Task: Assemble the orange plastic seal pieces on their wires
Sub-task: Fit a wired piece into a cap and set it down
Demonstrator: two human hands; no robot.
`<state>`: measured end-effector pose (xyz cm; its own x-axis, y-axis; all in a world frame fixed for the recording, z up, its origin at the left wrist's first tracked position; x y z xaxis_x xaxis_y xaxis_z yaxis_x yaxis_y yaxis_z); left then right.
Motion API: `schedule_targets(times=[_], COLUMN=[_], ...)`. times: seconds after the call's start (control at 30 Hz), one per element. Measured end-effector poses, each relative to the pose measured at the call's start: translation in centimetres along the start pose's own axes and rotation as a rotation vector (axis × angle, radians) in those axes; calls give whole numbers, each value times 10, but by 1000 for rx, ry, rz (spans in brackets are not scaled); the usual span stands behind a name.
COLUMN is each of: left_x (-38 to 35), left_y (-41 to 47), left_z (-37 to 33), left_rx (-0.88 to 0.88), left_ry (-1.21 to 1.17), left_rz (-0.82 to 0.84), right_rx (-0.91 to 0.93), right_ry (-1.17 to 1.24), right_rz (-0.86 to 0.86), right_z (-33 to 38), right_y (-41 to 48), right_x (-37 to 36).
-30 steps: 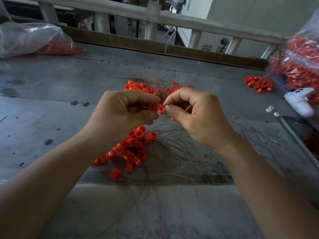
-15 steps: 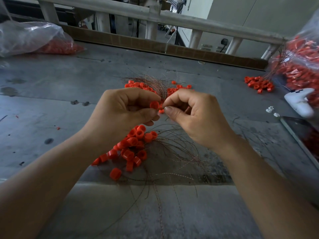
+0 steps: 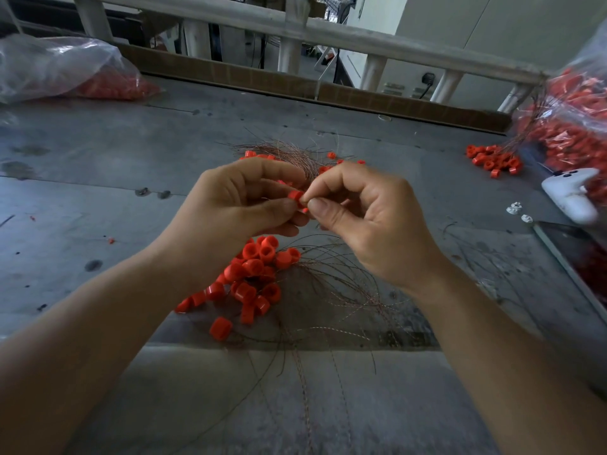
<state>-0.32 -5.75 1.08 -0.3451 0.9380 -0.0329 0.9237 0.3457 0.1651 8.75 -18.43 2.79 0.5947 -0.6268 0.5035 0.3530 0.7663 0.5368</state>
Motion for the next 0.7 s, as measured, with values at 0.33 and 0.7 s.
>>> schedule_targets(times=[0.33,0.7], left_x=[0,0], left_y=[1,-2], left_z=[1,0], left_rx=[86,77], left_ry=[-191,-172], left_rz=[-8,-31], right_rx=[-50,-101], right_ry=[-9,-63], right_rz=[-52,-91], right_z=[-5,-5], right_y=[-1,-1], right_x=[5,8])
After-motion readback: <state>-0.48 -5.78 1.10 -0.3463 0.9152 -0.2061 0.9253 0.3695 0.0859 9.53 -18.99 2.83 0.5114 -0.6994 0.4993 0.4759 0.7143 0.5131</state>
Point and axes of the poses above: each hand's wrist, its own y-axis towards the middle knuckle, its own x-axis out of the back of the hand, z = x × y, the point moved 1 cm from there along y, towards the middle knuckle, and after that the axes turned 4 degrees about x, right-handed, at the moved point
